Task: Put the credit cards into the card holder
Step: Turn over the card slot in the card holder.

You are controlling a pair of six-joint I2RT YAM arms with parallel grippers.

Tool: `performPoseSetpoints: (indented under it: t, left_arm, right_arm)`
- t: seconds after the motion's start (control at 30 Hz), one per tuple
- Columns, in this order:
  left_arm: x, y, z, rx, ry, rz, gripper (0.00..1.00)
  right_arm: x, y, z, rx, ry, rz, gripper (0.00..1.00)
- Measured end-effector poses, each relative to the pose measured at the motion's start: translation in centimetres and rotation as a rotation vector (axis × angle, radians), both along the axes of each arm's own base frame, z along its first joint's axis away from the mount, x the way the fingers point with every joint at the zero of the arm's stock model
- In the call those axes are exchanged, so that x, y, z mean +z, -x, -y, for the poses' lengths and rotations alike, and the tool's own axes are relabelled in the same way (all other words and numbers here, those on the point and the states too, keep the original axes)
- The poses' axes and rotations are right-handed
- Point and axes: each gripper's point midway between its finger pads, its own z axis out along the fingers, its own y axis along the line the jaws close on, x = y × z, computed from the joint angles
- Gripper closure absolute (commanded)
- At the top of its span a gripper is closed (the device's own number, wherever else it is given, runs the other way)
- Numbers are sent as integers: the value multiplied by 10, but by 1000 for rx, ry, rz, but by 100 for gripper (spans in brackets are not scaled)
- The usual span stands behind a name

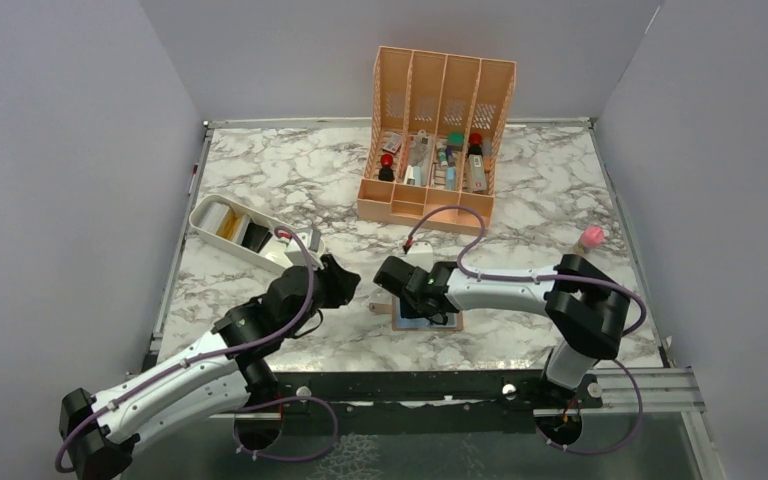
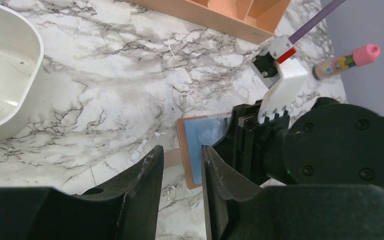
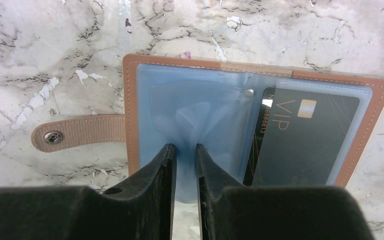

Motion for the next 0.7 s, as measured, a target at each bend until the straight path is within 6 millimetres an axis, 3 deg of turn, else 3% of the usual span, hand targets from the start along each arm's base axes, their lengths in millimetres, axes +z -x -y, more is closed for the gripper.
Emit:
performPoseSetpoints:
  t: [0.13,0.23,0.33,0.47,0.7]
  left_arm:
    - [-21,1,8,-14,-11,-52,70]
    - [-49,5,18,-47,-32,-120,73]
    - [-68,9,28,-79,-34,-178,80]
    - [-85,10,45,-118,-28,-233,92]
    - [-106,4,64,-148,-65,-294,95]
  right_arm:
    - [1,0,0,1,-22,9,81]
    - [2,1,0,4,-49,20,81]
    - [3,3,0,12,-106,34,82]
    - [4,5,-1,19,-208,59,82]
    - [5,7,1,25,-370,88,83]
